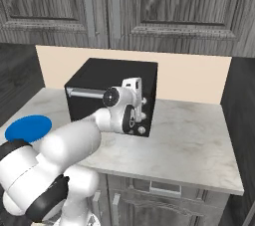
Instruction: Pull the toaster oven rack outwards. Pick up the baguette from the plate and place it on the toaster oven rack. Close the toaster oven door fully and set the temperature to the lowest setting.
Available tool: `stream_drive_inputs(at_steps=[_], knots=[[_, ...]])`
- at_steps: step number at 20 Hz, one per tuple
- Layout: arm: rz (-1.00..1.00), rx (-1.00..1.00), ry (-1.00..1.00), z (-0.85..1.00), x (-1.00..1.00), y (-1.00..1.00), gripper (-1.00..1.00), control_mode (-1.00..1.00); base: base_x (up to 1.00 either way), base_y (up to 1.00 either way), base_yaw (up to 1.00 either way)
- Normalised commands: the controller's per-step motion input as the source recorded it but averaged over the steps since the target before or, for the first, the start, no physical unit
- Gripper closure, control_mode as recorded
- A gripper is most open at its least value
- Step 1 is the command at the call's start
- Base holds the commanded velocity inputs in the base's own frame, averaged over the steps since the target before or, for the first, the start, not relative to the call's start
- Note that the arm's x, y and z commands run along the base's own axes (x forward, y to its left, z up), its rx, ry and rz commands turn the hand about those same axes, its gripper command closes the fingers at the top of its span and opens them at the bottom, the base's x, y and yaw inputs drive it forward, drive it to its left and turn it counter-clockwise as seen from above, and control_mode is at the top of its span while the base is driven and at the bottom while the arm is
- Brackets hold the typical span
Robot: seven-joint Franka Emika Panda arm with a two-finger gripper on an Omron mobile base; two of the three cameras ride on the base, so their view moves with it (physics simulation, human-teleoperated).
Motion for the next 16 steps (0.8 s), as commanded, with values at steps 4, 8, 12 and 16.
stream_drive_inputs(at_steps=[4, 8, 12, 16], knots=[[-0.17, -0.04, -0.02, 0.0, 0.0, 0.31, 1.0, -1.0, 0.0, 0.0, 0.0], [0.0, 0.0, 0.0, 0.0, 0.0, 0.0, 1.0, -1.0, 0.0, 0.0, 0.0], [0.0, 0.0, 0.01, 0.0, 0.0, -0.05, 1.0, -1.0, 0.0, 0.0, 0.0], [0.0, 0.0, 0.0, 0.0, 0.0, 0.0, 1.0, -1.0, 0.0, 0.0, 0.0]])
